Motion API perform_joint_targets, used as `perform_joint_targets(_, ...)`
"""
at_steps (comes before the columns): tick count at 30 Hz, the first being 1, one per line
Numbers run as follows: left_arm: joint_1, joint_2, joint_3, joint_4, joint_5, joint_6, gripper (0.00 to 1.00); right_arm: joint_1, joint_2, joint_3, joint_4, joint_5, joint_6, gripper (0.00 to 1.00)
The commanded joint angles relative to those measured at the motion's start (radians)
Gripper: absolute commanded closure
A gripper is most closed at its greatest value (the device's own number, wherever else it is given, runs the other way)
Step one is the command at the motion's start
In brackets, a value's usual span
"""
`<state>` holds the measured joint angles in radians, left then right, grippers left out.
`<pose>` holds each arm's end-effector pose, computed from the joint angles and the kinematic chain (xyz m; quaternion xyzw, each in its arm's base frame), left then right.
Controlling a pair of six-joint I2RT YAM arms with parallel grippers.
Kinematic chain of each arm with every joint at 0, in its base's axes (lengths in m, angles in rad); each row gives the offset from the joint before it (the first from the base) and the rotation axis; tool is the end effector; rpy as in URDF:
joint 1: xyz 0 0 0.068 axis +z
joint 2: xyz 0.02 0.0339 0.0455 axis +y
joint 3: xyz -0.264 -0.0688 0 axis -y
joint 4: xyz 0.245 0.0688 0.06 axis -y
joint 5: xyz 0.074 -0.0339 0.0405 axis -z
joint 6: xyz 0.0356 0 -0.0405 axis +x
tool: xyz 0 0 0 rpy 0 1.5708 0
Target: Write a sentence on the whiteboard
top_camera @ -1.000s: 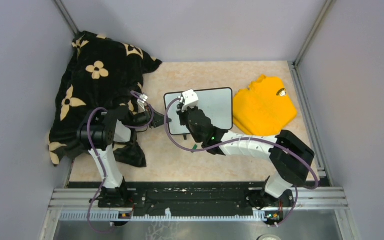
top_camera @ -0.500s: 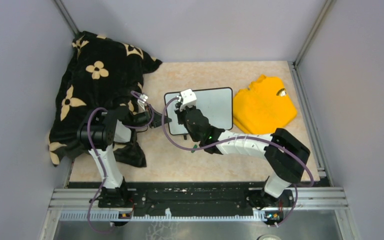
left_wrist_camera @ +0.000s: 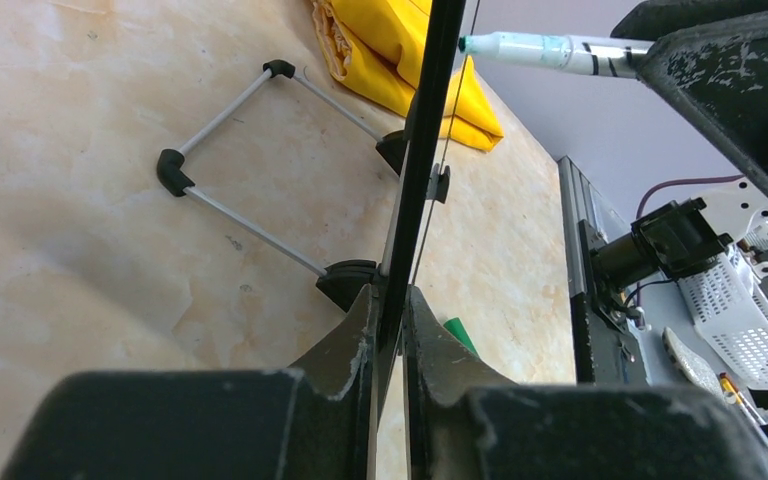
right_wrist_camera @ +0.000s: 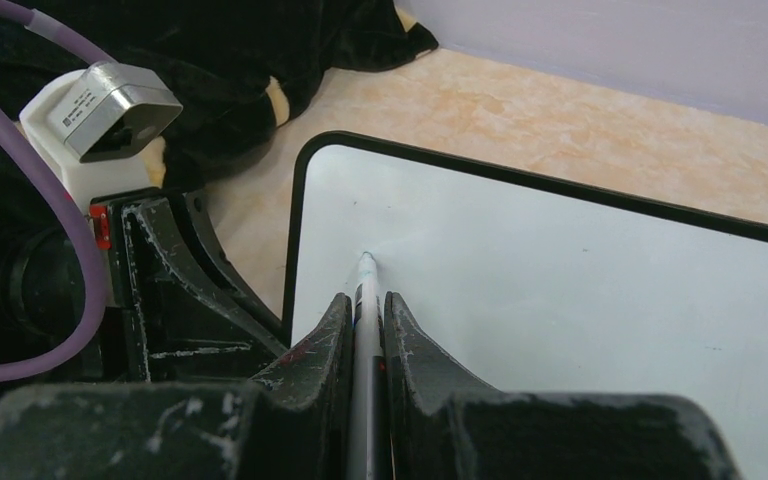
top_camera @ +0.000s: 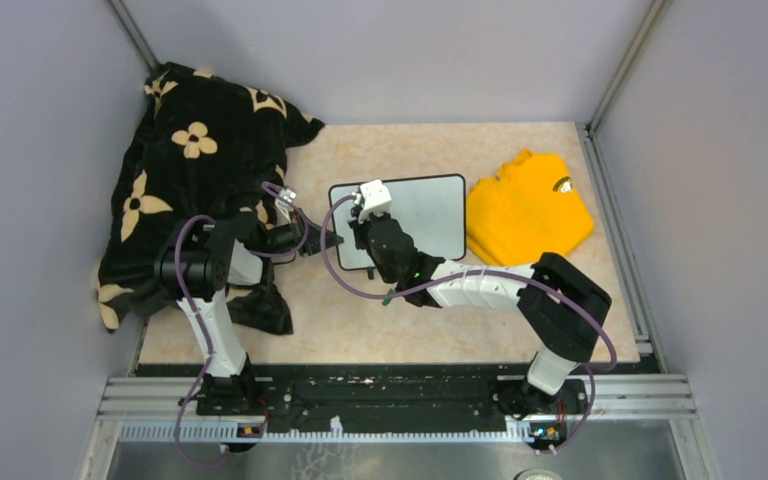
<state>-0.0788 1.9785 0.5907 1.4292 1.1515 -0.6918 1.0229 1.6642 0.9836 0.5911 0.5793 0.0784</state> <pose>0.3131 -0.0573 0.1295 0.1994 0.6722 -0.5768 0.4192 0.2126 0.3110 0.2595 -0.1501 0.7175 0.1587 0.6614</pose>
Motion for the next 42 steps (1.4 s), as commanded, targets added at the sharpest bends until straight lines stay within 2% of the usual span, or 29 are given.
perform_joint_targets(1,-0.004,-0.004,-0.008,0.017,0.010,0.012,0.93,-0.008,-0.006,0.036,0.049,0.013,0.016,1.00)
perform_joint_targets(24,-0.004,-0.012,-0.006,-0.006,0.007,0.026,0.96,-0.017,-0.073,-0.086,0.058,0.024,0.023,1.00)
perform_joint_targets(33,-0.004,-0.013,-0.007,-0.020,0.007,0.033,0.97,-0.017,-0.130,-0.059,0.090,-0.006,0.022,1.00)
perform_joint_targets(42,-0.004,-0.018,-0.005,-0.021,0.006,0.032,0.99,-0.036,-0.093,-0.023,0.068,-0.005,0.027,1.00)
